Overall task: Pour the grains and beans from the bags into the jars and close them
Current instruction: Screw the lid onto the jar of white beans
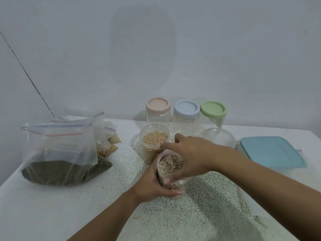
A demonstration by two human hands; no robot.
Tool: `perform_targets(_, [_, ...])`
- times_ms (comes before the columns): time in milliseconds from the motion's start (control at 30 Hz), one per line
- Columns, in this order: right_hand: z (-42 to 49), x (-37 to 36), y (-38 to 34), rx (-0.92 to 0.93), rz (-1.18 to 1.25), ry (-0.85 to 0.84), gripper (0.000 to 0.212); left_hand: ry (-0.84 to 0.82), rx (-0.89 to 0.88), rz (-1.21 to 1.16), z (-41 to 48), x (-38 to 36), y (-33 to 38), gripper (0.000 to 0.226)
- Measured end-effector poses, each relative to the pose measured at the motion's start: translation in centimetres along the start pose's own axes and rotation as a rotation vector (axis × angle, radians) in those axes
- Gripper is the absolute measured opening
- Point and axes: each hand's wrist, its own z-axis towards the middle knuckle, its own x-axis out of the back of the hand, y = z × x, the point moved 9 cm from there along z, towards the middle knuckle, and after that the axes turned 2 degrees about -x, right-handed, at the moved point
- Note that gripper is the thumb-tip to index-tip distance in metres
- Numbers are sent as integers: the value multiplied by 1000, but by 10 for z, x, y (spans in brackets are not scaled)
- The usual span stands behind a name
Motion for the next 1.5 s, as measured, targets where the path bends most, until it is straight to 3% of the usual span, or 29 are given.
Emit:
perform_targets(100, [-1, -1, -14, 66, -67, 44, 89, 10, 1, 35, 2, 1, -5, 99])
perform_targets(300, [5, 1, -21, 258, 92, -132, 89, 11, 20, 49, 2, 2, -11, 93])
perform_targets(400, [8, 3, -11, 264, 156, -161, 92, 2, 20, 45, 2, 1, -12, 98])
perform_targets(600, [11, -4, -22, 242, -42, -144, 93, -9, 52, 65, 3, 3, -19, 98])
perform_targets(833, [13, 0, -7, 18, -26, -70, 85, -45, 19, 18, 1, -2, -10, 109])
perform_targets(1033, [2, 5, 11, -213, -101, 42, 97, -33, 10, 34, 1, -1, -12, 109])
perform_targets(1100, [2, 7, 8, -138, -91, 72, 91, -49, 10, 20, 1, -3, -10, 110])
perform_targets(1200, [2, -4, -8, 102, 85, -16, 76, -69, 22, -2, 1, -4, -9, 107])
perform_targets(1267, [3, -12, -10, 176, 106, -41, 78, -47, 33, 7, 0, -2, -9, 103])
perform_targets(1500, [-5, -33, -10, 81, -44, 268, 69, -30, -6, -32, -2, -5, -1, 101])
